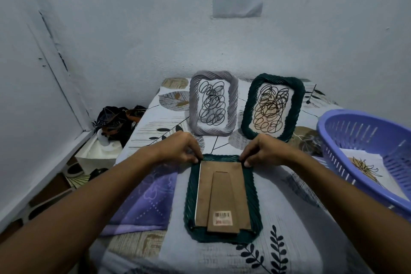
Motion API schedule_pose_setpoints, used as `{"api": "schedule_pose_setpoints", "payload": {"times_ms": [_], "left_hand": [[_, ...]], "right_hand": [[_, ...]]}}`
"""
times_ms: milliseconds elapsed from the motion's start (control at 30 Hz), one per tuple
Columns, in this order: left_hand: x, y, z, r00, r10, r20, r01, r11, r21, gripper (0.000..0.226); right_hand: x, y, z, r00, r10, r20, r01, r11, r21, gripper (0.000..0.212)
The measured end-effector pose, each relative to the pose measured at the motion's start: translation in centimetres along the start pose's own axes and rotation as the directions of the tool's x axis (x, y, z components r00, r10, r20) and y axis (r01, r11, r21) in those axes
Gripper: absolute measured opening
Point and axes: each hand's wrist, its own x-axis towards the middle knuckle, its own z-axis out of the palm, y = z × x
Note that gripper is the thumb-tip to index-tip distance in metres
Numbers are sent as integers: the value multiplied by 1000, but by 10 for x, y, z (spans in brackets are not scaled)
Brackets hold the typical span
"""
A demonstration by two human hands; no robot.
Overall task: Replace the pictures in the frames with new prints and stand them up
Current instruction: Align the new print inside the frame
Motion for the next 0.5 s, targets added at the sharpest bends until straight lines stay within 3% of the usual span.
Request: {"api": "schedule_pose_setpoints", "payload": {"times_ms": [500], "left_hand": [[4,-5,8,998,-11,-64,8,998,-57,10]], "right_hand": [[2,7,5,998,-53,-34,57,991,123,8]]}}
